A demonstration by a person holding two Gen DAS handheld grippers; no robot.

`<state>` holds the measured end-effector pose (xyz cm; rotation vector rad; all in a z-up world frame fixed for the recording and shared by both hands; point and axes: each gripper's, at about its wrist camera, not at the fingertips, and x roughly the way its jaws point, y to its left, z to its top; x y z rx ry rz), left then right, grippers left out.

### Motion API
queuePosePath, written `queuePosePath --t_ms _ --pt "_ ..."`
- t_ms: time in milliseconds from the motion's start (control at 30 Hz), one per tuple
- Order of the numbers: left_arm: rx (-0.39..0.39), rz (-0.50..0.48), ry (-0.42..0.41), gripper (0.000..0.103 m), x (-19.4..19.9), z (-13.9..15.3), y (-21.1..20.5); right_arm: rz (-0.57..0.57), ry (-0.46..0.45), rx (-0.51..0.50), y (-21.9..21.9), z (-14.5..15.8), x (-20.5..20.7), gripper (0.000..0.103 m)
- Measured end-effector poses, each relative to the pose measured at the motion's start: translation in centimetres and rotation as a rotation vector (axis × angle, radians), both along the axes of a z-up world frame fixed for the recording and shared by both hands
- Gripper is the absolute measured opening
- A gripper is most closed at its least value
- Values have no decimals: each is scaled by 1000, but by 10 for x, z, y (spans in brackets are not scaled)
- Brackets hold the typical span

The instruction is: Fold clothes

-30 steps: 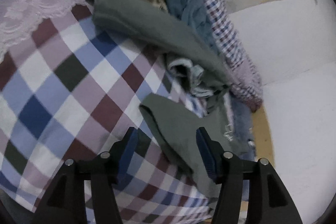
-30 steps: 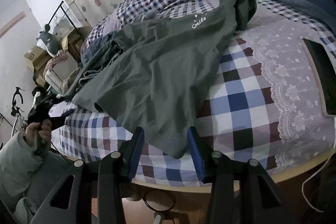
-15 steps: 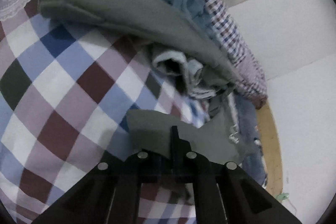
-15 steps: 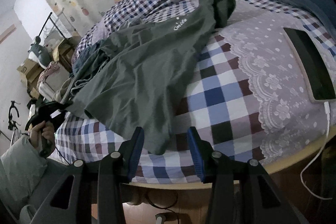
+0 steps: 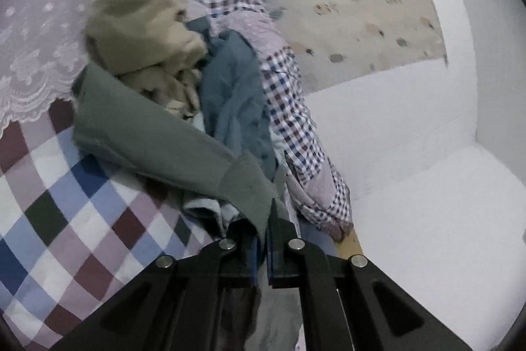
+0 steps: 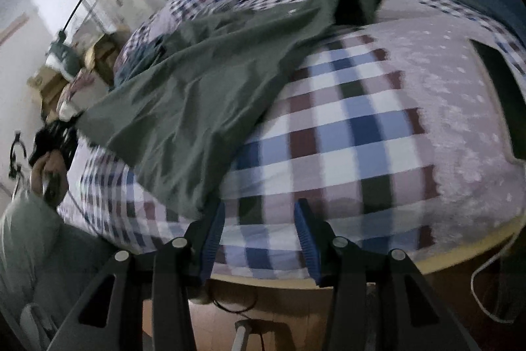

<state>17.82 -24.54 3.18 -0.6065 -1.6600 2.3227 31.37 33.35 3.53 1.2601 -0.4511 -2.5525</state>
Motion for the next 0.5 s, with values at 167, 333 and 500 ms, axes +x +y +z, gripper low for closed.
queuePosePath --t_ms 167,333,500 --pt "-31 -14 -12 2 -9 -1 7 98 -5 34 -33 -8 -10 46" --pt "-58 -20 -33 2 -11 -4 9 178 1 53 -64 -16 -21 8" --pt "-70 -20 -54 2 -8 -6 7 168 28 69 -64 0 -18 5"
